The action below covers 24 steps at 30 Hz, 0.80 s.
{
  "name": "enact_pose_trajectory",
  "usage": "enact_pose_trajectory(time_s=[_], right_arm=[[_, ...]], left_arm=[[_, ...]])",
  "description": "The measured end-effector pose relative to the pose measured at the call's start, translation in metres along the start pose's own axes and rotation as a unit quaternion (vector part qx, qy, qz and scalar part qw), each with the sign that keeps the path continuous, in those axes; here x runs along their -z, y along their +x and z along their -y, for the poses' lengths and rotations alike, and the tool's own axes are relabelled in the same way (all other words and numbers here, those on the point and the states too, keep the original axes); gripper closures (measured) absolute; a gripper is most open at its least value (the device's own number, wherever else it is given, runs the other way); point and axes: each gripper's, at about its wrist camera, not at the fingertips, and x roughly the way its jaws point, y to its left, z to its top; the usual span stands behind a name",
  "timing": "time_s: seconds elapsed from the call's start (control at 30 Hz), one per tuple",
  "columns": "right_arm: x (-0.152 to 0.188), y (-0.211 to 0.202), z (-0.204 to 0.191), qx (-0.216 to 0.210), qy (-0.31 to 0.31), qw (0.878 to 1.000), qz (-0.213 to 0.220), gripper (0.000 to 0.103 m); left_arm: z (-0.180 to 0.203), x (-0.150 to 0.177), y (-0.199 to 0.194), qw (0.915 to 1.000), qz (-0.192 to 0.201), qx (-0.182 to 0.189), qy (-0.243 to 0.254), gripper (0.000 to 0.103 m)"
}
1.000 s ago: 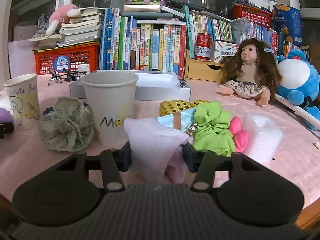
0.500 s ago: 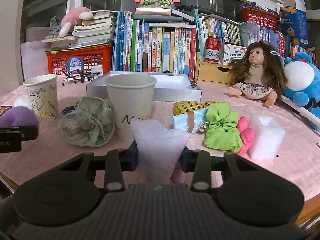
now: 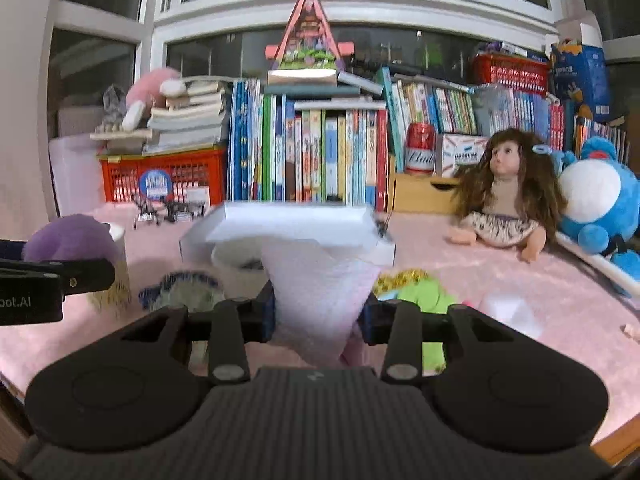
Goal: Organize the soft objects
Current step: 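Carry the purple plush with the left gripper while the right gripper carries the pink towel toward the white box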
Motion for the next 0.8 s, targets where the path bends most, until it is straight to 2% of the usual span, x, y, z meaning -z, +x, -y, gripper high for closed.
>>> enact_pose_trajectory(time_s=[0.23, 0.5, 0.8], right_arm=[[-0.034, 0.007, 0.018, -0.019, 0.018, 0.999, 0.019, 0.059], [-0.07, 0.039, 0.038, -0.021, 0.029, 0.999, 0.016, 0.059], [-0.11, 0.092, 0.048, -0.033, 0.005, 0.999, -0.021, 0.059]], left_arm=[[0.0, -0.041, 0.016, 0.9994, 0.011, 0.031, 0.003, 0.034], [-0.006, -0.094, 0.067, 0.9982, -0.005, 0.058, -0.014, 0.034], [0.003, -0.149, 0.138, 0.9982, -0.036, 0.048, -0.008, 0.034]])
